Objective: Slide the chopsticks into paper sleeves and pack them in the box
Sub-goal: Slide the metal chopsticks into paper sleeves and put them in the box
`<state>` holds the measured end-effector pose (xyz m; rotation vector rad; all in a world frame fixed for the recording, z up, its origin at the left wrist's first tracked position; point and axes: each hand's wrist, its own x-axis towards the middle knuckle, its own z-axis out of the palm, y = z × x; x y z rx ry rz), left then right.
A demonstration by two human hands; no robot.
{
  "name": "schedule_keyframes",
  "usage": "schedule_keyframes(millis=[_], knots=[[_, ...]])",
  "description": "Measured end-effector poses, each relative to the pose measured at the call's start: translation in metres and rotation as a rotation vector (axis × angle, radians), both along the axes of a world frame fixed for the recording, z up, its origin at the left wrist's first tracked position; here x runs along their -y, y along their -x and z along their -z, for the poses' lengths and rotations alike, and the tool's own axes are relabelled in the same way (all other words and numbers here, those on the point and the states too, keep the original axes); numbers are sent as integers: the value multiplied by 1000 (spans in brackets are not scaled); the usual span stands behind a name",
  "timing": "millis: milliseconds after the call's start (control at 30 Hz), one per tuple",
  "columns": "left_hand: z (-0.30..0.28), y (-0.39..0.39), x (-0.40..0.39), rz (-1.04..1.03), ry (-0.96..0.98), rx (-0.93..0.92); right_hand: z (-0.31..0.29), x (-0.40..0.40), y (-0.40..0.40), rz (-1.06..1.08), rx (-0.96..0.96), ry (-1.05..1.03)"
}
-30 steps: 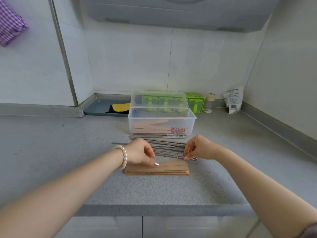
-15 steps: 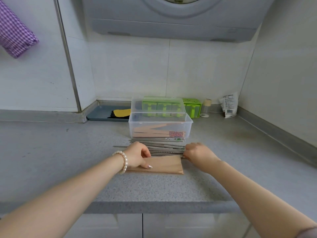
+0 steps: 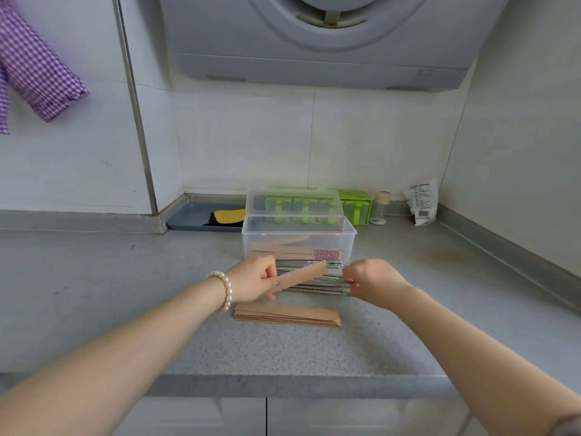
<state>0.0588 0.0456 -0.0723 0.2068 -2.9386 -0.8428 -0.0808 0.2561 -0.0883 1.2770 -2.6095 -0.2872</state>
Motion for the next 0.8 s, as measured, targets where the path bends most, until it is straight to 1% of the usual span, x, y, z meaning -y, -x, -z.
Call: schedule_keyframes(millis=[67,133,267,367,433,500,567,633,700,800], knots=[[-4,-3,-1,12,16,-18,-7,-6,0,45,80,133],[-7,-6,-2,14,34,-62,-14,-9,-1,120,259,331],[-7,-7,-7,19,64,-150,-26,-4,-17,150,897,733],[-4,-5,-13,21,107,-227,-27,7,-31,170,1228,969],[-5,-4,-18,26,141,-268,-25,16,-38,196,1413,1093],[-5,-4,-20,35,152,-307,-22,24,-41,218,1480,1137],[-6,-5,-21,41,138,-339,-18,30,-43,221,1459,1155],[-6,-7,-20,31,106,-339,-16,33,-44,181,1428,1218],[-7,-8,-19,13,58,-288,-16,34,-44,119,1413,1284],[-10,-9,-20,-12,-104,-173,-17,34,-47,18,1461,1290]])
